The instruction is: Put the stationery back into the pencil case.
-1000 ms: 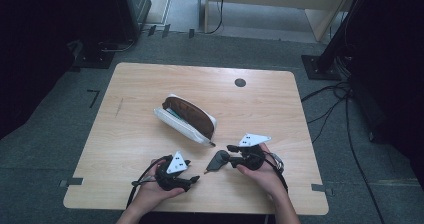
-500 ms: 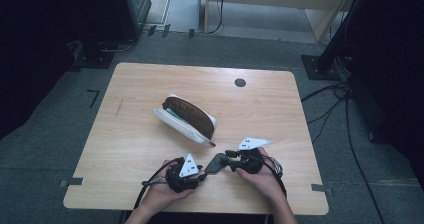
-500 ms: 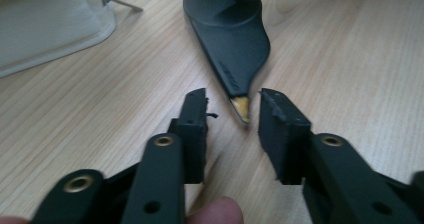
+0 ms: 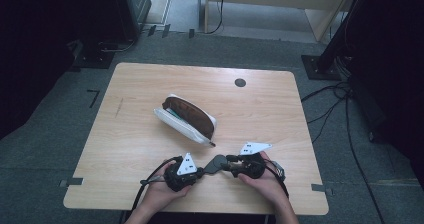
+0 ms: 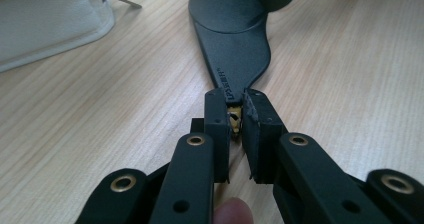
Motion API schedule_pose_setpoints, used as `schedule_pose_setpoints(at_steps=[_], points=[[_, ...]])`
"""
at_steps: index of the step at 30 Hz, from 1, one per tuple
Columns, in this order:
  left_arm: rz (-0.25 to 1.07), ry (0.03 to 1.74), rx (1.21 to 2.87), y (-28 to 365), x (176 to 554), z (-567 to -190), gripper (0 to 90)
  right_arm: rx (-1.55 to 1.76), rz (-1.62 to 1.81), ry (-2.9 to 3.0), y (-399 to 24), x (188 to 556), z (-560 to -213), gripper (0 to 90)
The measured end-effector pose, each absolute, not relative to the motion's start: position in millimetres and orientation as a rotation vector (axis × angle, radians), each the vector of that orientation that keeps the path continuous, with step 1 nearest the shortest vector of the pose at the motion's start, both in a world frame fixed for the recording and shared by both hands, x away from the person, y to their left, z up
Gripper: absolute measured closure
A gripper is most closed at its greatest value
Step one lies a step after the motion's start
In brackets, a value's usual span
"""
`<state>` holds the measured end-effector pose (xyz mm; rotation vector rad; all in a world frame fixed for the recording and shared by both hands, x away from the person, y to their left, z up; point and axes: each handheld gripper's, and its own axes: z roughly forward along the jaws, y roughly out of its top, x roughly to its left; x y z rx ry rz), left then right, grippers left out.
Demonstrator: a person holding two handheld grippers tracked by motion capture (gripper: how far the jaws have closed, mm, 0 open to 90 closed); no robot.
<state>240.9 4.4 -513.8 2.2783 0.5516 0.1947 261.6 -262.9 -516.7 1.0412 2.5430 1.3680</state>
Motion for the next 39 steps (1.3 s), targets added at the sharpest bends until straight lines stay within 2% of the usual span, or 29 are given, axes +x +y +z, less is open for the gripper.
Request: schedule_pose_setpoints(at_steps=[10,14,24,39], points=[[0.138,0.570,2.276,5,245,-503,82.7,0.934,1.397,2.494,-254,253,-518,34.1],[0.112,0.590,2.277,7,248,-498,82.7,0.806,1.383,2.461,-248,248,-519,35.5],[0.041,0.633,2.277,12,258,-486,82.7,0.611,1.286,2.455,-236,243,-520,31.9],[-0.019,0.659,2.269,11,264,-475,82.7,0.412,1.083,2.377,-219,234,-525,36.6]])
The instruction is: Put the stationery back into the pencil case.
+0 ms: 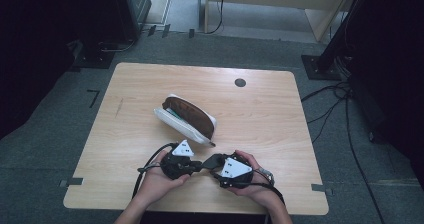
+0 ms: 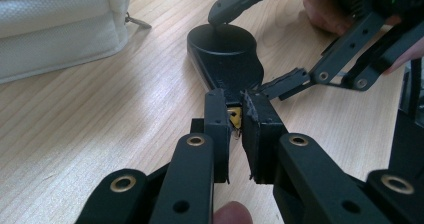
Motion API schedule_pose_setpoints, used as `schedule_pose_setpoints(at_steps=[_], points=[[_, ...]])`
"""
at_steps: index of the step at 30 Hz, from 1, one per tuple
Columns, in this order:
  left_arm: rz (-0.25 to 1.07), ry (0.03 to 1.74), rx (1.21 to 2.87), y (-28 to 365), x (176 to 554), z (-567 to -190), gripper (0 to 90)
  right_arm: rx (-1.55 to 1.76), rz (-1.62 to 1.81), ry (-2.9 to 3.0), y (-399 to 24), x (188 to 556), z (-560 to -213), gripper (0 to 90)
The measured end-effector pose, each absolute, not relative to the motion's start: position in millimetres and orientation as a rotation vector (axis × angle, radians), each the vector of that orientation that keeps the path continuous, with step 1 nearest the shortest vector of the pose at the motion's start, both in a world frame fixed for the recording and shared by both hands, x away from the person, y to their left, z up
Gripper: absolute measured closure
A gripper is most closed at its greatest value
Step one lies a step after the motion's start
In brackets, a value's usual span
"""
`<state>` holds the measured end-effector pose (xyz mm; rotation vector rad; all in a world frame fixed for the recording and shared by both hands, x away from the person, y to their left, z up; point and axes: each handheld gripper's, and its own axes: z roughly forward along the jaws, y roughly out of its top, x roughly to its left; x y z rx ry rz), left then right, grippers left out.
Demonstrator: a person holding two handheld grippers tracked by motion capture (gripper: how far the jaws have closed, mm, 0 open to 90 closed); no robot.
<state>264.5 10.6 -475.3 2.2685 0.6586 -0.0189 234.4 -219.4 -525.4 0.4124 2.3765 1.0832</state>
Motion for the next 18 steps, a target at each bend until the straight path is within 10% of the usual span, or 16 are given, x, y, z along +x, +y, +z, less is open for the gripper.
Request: schedule_pose_setpoints(at_steps=[14,18], points=[[-0.042,0.687,2.202,15,271,-469,82.0,0.245,0.925,2.116,-207,216,-537,69.1],[-0.006,0.694,2.176,16,271,-466,64.5,0.263,0.948,2.086,-209,216,-534,74.1]])
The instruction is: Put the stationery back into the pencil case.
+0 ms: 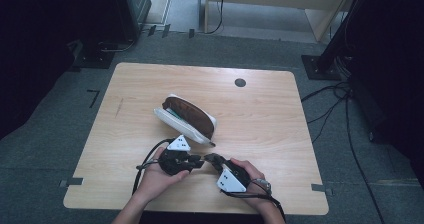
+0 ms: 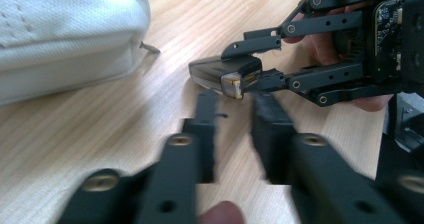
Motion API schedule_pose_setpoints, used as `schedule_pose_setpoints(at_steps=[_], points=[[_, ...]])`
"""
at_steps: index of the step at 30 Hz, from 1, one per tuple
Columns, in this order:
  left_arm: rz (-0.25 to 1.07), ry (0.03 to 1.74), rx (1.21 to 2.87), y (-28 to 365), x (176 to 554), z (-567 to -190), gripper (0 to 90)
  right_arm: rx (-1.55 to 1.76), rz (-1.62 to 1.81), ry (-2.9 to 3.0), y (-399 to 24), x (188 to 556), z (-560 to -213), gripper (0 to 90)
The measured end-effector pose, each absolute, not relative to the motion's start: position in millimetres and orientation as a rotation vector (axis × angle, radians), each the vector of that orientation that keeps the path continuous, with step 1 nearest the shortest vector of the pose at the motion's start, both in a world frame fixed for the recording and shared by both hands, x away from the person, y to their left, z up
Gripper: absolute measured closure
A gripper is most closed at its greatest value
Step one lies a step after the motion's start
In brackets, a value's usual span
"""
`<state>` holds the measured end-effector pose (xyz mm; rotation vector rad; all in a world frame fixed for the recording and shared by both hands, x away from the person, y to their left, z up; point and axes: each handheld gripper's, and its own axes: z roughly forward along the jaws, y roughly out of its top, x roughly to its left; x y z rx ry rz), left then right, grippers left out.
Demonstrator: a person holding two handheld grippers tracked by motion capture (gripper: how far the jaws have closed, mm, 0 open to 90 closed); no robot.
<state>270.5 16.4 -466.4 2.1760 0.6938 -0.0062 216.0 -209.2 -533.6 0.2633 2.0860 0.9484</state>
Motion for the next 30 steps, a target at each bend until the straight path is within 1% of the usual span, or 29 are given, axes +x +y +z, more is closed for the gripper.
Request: schedule_pose_setpoints(at_steps=[3,4,6,8,16,30], points=[[0.022,0.710,2.134,20,269,-464,45.1,0.273,0.946,2.087,-209,216,-533,74.4],[0.031,0.711,2.113,21,268,-463,40.5,0.279,0.954,2.091,-209,216,-532,74.4],[0.045,0.712,2.097,24,267,-461,35.5,0.294,0.965,2.093,-209,216,-531,74.4],[0.078,0.720,2.095,26,265,-460,28.3,0.311,0.993,2.094,-211,216,-528,74.4],[0.123,0.734,2.080,41,262,-461,18.7,0.384,1.104,2.095,-224,218,-506,74.4],[0.195,0.849,2.042,80,265,-476,13.9,0.492,1.298,2.090,-241,222,-462,74.3]])
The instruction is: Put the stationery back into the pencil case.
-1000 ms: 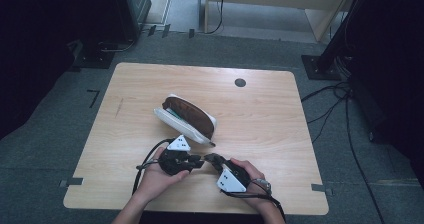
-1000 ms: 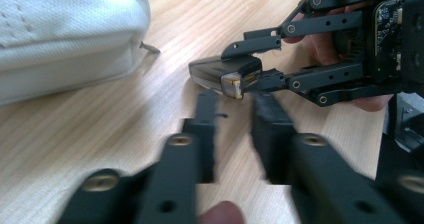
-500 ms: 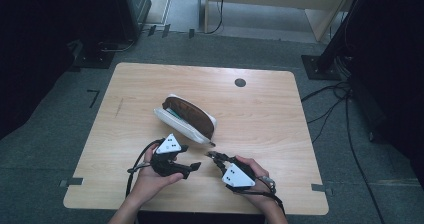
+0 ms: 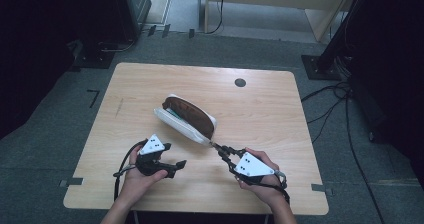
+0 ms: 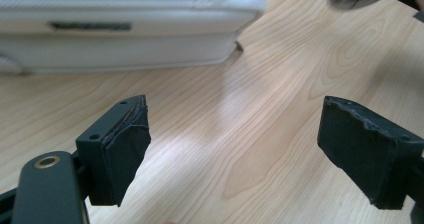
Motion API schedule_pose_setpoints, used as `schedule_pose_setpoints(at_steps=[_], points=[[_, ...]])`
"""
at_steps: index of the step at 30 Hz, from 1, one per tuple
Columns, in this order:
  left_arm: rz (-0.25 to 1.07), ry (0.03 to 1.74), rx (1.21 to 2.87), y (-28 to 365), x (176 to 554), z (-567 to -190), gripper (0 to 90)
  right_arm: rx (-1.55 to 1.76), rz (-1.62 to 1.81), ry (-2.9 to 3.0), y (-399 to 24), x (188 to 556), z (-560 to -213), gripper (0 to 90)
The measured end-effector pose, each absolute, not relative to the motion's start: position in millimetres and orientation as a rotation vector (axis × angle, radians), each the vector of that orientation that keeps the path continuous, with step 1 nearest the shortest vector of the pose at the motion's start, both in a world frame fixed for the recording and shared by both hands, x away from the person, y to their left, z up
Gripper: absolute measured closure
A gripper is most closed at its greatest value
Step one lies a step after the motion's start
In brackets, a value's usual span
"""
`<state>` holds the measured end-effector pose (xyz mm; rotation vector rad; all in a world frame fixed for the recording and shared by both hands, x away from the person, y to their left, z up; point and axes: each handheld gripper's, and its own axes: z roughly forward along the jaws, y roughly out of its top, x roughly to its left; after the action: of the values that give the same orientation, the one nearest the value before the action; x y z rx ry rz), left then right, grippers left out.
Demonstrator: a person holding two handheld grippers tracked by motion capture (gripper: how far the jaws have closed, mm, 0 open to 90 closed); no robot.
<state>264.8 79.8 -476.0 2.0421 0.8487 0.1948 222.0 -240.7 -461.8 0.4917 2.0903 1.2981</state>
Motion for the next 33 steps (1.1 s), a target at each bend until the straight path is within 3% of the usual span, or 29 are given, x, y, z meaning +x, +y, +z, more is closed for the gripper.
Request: schedule_pose_setpoints(at_steps=[11,19,23,33], points=[[0.283,0.999,2.037,116,270,-501,14.0,0.566,1.422,2.100,-236,235,-430,74.3],[0.441,1.071,2.076,126,271,-514,14.1,0.661,1.498,2.128,-225,262,-409,74.2],[0.511,1.072,2.110,123,269,-517,13.5,0.706,1.517,2.154,-214,279,-407,74.3],[0.502,1.113,2.130,123,272,-519,13.3,0.830,1.398,2.273,-182,330,-425,74.2]])
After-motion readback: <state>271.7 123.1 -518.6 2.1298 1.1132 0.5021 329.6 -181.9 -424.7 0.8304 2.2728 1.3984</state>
